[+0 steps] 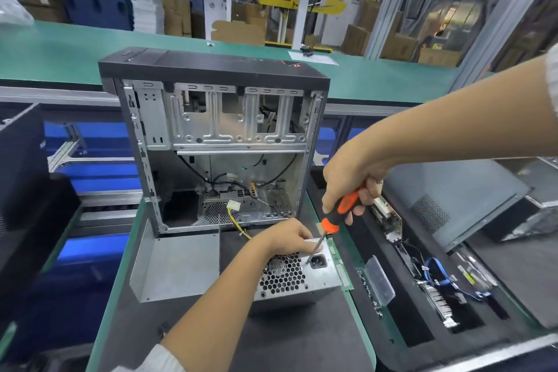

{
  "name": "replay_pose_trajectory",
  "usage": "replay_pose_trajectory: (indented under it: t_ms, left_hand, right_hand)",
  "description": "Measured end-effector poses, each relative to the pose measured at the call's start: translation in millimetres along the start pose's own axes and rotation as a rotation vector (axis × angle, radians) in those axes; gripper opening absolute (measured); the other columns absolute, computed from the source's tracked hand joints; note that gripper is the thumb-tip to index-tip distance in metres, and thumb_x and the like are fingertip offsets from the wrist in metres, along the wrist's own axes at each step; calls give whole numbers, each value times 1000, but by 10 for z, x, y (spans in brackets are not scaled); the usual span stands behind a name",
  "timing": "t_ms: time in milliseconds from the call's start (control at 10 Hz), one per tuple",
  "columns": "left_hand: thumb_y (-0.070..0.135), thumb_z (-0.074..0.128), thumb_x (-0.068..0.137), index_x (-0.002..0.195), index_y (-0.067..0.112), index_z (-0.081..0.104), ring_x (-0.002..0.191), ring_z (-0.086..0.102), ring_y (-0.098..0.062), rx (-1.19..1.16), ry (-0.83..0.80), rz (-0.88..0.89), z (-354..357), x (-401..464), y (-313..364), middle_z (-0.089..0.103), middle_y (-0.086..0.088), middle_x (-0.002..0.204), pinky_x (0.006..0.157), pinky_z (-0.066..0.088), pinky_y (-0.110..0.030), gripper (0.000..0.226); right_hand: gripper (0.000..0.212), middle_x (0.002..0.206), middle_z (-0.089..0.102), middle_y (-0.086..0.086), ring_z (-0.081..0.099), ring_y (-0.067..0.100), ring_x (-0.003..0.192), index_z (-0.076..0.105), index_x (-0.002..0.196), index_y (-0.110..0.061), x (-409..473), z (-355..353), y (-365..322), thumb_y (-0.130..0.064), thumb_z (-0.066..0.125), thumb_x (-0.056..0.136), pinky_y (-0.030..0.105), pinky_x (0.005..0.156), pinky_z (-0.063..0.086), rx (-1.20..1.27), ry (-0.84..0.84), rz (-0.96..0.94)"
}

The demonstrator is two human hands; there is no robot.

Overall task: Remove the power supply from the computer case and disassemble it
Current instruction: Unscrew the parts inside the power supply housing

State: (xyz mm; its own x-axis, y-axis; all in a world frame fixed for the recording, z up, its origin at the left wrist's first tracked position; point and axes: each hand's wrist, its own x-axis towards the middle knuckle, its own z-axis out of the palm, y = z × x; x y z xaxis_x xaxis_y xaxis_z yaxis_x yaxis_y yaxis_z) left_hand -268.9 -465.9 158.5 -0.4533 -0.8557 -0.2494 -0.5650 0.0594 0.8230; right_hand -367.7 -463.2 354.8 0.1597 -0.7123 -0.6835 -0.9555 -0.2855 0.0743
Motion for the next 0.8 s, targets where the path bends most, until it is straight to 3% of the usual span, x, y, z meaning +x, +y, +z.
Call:
replay_pose_trajectory:
  t_ms: [100,200,300,400,500,600,700,800]
  left_hand:
    - [33,66,92,52,17,42,43,21,-8,-21,-7,-4,11,14,-22,27,5,49,50,19,-26,49]
    - [35,67,91,43,26,44,41,22,-6,-38,-5,-27,3,25,-55,28,12,42,45,21,-19,53]
    - [35,67,90,69,18,63,64,38,-15,-60,3,-39,6,40,-67,46,0,66,64,32,-24,28]
    - [36,66,88,77,-3,53,72,30,-23,-42,-4,-2,-16,44,-55,37,-13,74,69,26,-35,43]
    - [43,65,74,73,-2,51,70,29,-23,-16,-6,4,-37,41,-21,36,-13,73,66,26,-34,47]
    - [31,66,83,75,-3,53,69,31,-20,24,-7,-47,-48,39,-23,37,-11,73,63,27,-31,37]
    - [40,67,88,52,15,46,51,25,-14,61,-5,-56,-61,22,1,31,-1,54,52,21,-28,48]
    - [40,66,90,42,24,41,48,21,-13,50,-10,-38,-56,-12,44,26,2,51,53,18,-29,57]
  right_hand:
    - [29,71,66,5,44,14,46,59,77,-8,-128,26,-82,-29,50,96,17,42,34,-262,-90,-21]
    - [36,58,51,-1,40,16,49,51,70,-10,-213,62,-148,-34,46,97,24,45,32,-933,121,-288]
    - [25,65,49,2,29,16,48,47,71,-12,-307,199,-89,-19,44,94,26,44,23,-1408,366,-565]
    - [19,77,47,6,32,17,51,57,93,-6,-361,258,77,1,40,86,30,43,15,-1667,400,-746]
    - [20,81,37,5,40,21,66,55,101,-6,-417,232,170,-1,40,89,31,45,23,-1693,469,-853]
    - [18,88,41,1,37,19,62,57,105,-14,-373,310,152,-15,47,91,29,44,18,-1405,543,-761]
    - [39,81,59,1,39,17,58,58,91,-11,-265,258,82,-48,65,82,27,46,30,-766,423,-430]
    - [54,53,62,5,40,14,38,53,69,-9,-161,56,104,-60,57,85,16,36,31,-161,68,3]
